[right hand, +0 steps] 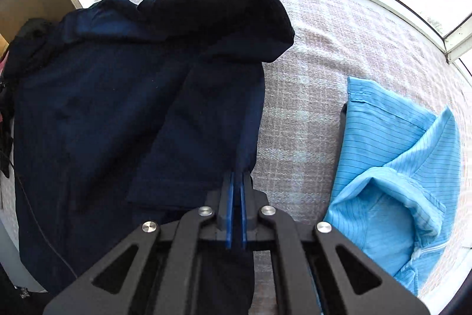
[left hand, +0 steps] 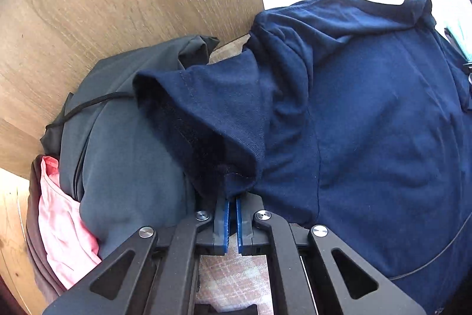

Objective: Fold clothes
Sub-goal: 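Lower the navy garment onto the cloth beside the light-blue shirt, open both tools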

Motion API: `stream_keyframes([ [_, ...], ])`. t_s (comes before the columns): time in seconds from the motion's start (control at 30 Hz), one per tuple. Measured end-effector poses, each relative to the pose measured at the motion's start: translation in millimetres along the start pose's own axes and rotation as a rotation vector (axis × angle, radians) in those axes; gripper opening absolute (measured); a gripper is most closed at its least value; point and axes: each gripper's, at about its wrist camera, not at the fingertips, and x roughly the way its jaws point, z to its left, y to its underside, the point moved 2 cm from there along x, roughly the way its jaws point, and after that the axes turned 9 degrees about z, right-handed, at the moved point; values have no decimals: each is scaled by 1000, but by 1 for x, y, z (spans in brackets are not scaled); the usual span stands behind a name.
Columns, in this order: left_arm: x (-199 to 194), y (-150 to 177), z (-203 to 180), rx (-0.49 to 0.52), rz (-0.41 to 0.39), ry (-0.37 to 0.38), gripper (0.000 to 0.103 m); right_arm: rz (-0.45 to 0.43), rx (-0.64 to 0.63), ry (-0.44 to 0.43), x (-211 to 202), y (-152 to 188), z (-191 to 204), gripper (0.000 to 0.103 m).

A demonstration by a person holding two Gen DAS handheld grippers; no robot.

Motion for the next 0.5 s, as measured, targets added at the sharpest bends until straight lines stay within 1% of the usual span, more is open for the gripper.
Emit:
stream_keyframes([
  [0.03,-5,1,3,-3,-12,-11,3,-17,7,24,-7,-2,-5,3],
  [0.13,-17,5,11,-14,-31,-15,3,-56,15,237,-25,-9,-23,3],
  [0.23,-25,5,15,-16,-39,-30,3,-86,23,596,-31,-24,-48,3],
  [0.3,-24,3,16,-23,-35,-40,3,-86,51,690,-25,-36,-64,4],
  [0.33,-24,1,17,-19,-29,-38,3,-55,57,676,-18,-40,-69,4],
  [0.37,-20,1,17,-19,-25,-52,6,-27,63,663,-13,-44,-73,7],
  [0.4,-17,1,16,-19,-17,-62,9,-16,71,652,-13,-44,-72,11],
  [0.43,-13,1,15,-20,-10,-71,14,-10,78,637,-15,-44,-71,13],
  [0.47,-13,2,16,-23,-9,-76,16,-31,82,597,-24,-42,-67,17],
  [0.5,-13,3,17,-27,-10,-79,20,-53,86,561,-34,-40,-63,25],
])
